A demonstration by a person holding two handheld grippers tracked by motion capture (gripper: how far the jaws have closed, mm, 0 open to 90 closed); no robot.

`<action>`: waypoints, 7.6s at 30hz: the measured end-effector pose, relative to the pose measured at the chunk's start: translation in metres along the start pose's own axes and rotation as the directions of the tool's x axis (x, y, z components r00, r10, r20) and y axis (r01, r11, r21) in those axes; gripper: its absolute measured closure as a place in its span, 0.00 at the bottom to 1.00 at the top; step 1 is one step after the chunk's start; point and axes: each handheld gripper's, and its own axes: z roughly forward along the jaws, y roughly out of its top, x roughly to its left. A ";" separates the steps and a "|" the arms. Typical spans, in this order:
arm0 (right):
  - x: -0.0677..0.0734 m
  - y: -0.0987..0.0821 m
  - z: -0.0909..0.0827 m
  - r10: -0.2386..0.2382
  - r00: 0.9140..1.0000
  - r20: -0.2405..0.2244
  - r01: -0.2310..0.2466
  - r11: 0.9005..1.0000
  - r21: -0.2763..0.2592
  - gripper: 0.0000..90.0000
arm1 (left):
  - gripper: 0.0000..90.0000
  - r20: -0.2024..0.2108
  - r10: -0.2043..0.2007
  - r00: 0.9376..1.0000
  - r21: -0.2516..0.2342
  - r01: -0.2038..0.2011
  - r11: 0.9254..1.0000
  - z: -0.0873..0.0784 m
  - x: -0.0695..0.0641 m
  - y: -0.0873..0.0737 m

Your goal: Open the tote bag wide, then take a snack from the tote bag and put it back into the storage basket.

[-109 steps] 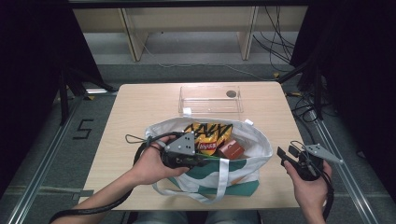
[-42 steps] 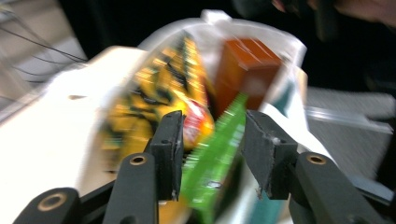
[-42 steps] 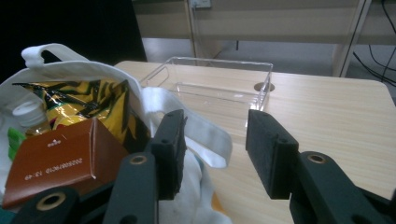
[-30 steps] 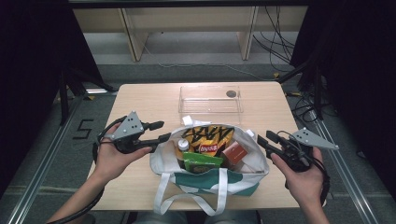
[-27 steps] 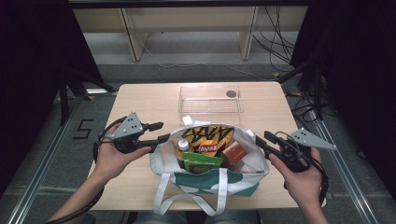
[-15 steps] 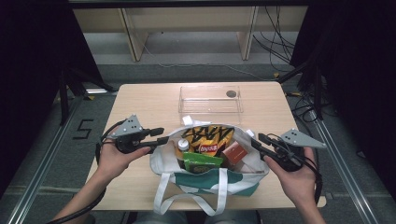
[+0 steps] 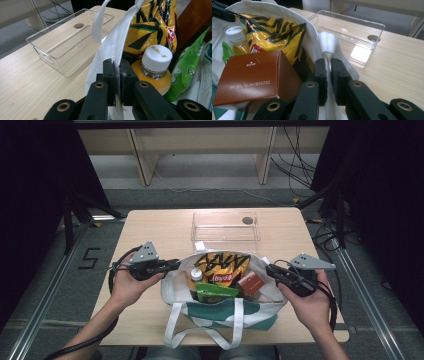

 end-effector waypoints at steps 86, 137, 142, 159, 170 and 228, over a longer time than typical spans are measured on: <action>-0.034 -0.039 0.076 0.040 0.997 0.061 -0.053 0.973 0.223 0.97 | 0.92 -0.029 -0.064 0.998 0.210 0.069 0.975 0.090 0.023 -0.046; -0.028 -0.060 0.028 0.060 0.995 0.084 -0.083 0.947 0.311 0.89 | 0.71 -0.026 -0.226 0.974 0.214 0.227 0.950 0.027 0.005 -0.061; -0.031 -0.062 0.032 0.044 0.997 0.060 -0.062 0.937 0.344 0.96 | 0.78 -0.040 -0.185 0.982 0.268 0.189 0.945 0.035 0.005 -0.067; -0.030 -0.028 0.004 0.129 0.988 0.079 -0.132 0.991 0.030 0.67 | 0.55 -0.076 -0.232 0.970 0.029 0.235 0.972 0.001 0.009 -0.061; -0.021 -0.012 0.004 0.133 0.987 0.086 -0.128 0.990 -0.055 0.63 | 0.36 -0.112 -0.242 0.964 -0.087 0.233 0.968 -0.012 0.011 -0.062; 0.009 0.050 0.064 0.101 0.978 -0.182 -0.079 0.989 0.124 0.73 | 0.31 -0.148 -0.201 0.968 -0.038 0.197 0.980 -0.004 0.009 -0.068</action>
